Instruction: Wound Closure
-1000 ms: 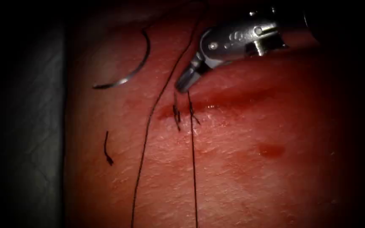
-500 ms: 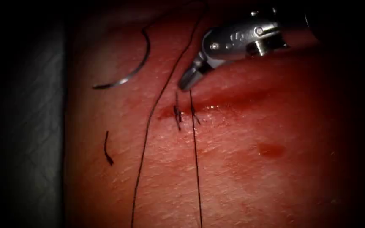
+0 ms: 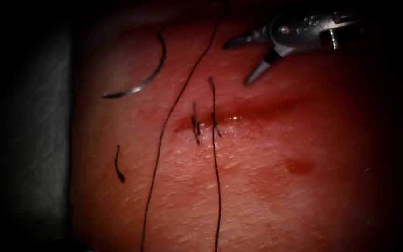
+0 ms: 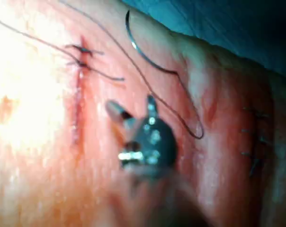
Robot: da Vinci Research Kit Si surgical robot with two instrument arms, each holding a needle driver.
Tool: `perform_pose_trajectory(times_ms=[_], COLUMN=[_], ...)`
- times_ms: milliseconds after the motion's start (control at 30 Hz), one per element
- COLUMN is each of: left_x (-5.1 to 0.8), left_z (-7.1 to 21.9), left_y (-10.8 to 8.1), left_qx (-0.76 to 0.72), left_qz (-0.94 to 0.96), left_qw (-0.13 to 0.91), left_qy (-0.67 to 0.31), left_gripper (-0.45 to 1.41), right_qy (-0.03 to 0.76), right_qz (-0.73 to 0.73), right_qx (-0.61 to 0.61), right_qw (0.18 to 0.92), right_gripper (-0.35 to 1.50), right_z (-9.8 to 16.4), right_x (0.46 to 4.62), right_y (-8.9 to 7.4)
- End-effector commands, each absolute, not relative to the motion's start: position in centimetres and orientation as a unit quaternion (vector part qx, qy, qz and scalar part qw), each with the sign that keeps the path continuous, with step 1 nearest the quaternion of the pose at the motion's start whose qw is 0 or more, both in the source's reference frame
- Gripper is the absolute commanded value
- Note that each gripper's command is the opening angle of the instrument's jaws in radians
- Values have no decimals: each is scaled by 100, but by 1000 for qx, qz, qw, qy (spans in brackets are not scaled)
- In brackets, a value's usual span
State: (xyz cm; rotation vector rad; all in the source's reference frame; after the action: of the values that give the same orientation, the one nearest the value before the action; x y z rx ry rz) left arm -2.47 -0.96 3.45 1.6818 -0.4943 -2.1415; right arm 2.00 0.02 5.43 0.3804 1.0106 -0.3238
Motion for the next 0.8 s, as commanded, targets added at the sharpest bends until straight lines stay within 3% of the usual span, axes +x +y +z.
perform_pose_trajectory(times_ms=[33, 167, 267, 333, 600, 800], left_x=[-250, -235, -230, -228, -220, -220], left_z=[351, 356, 362, 367, 365, 360], left_y=[-92, -54, -37, -25, -6, 3], left_qx=[594, 577, 573, 573, 586, 589], left_qz=[-761, -771, -774, -774, -759, -752], left_qw=[188, 185, 180, 181, 197, 208], left_qy=[-180, -195, -199, -201, -204, -211], left_gripper=[-45, -45, -45, -45, -45, -45], right_qy=[485, 497, 508, 517, 550, 577], right_qz=[-142, -125, -113, -93, -50, -45], right_qx=[173, 152, 154, 155, 139, 136], right_qw=[845, 845, 840, 837, 822, 804], right_gripper=[110, 63, 14, -8, -35, -35], right_z=[544, 524, 515, 512, 531, 534], right_x=[187, 163, 164, 173, 217, 256], right_y=[-2, -24, -44, -62, -123, -148])
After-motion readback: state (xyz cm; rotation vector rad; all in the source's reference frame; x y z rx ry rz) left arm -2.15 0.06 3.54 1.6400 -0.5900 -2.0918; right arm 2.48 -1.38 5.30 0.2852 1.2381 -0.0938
